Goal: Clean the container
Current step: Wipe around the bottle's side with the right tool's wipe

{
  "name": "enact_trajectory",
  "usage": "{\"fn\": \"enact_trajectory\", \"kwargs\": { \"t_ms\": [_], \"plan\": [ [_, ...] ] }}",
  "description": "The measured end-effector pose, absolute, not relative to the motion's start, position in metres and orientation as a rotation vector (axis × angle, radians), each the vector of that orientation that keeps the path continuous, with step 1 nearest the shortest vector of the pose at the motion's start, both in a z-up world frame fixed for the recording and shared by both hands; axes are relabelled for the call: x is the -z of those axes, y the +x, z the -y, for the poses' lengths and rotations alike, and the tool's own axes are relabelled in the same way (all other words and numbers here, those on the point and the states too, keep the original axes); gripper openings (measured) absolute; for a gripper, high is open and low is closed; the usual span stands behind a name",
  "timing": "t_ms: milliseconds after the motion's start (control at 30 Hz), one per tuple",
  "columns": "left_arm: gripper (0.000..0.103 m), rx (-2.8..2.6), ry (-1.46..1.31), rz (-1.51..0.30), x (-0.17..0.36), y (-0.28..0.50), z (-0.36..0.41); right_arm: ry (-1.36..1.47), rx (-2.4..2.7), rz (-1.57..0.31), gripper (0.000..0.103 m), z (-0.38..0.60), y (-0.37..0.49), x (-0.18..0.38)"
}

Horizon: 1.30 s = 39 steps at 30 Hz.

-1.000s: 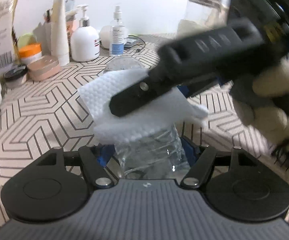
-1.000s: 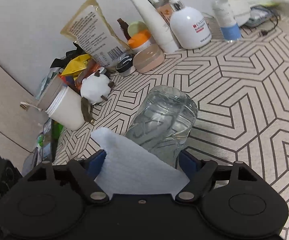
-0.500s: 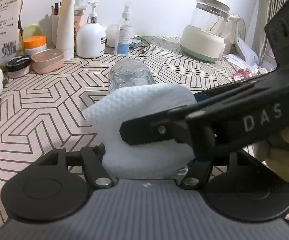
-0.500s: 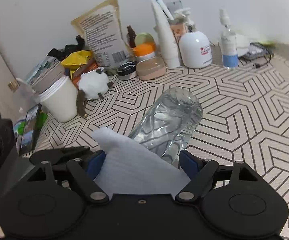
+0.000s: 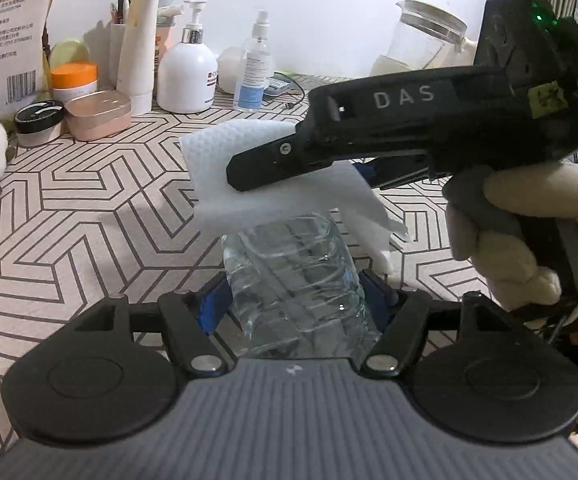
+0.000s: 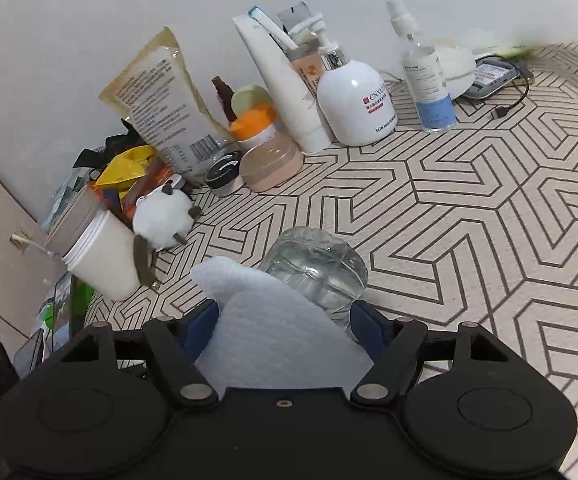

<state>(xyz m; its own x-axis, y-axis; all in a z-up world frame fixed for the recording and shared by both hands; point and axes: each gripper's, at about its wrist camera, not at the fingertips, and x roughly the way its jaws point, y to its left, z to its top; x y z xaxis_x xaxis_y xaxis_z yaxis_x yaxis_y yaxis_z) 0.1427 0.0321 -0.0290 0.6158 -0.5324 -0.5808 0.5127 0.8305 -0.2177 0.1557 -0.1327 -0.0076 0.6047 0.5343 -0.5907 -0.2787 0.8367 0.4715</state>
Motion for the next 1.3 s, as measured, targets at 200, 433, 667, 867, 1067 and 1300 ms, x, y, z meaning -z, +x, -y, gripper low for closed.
{"fn": "enact_trajectory", "kwargs": {
  "t_ms": [200, 433, 667, 867, 1067, 1300],
  "plan": [
    [0.068, 0.605, -0.021, -0.683, 0.030, 0.139, -0.027, 0.284, -0.453, -0.803, 0.083, 0.119, 0.152, 0.004],
    [0.070, 0.580, -0.033, -0.676, 0.027, 0.134, -0.027, 0.191, -0.423, -0.728, 0.084, 0.124, 0.126, -0.021],
    [0.076, 0.575, -0.003, -0.682, 0.030, 0.130, -0.026, 0.358, -0.538, -0.820, 0.083, 0.132, 0.124, -0.004],
    [0.076, 0.576, 0.039, -0.660, 0.030, 0.126, -0.014, 0.413, -0.491, -0.831, 0.078, 0.130, 0.149, 0.014],
    [0.074, 0.568, 0.067, -0.646, 0.028, 0.121, -0.008, 0.439, -0.513, -0.824, 0.069, 0.131, 0.151, 0.010],
    [0.074, 0.561, 0.076, -0.642, 0.030, 0.109, -0.026, 0.339, -0.556, -0.836, 0.068, 0.122, 0.121, 0.002]
  ]
}}
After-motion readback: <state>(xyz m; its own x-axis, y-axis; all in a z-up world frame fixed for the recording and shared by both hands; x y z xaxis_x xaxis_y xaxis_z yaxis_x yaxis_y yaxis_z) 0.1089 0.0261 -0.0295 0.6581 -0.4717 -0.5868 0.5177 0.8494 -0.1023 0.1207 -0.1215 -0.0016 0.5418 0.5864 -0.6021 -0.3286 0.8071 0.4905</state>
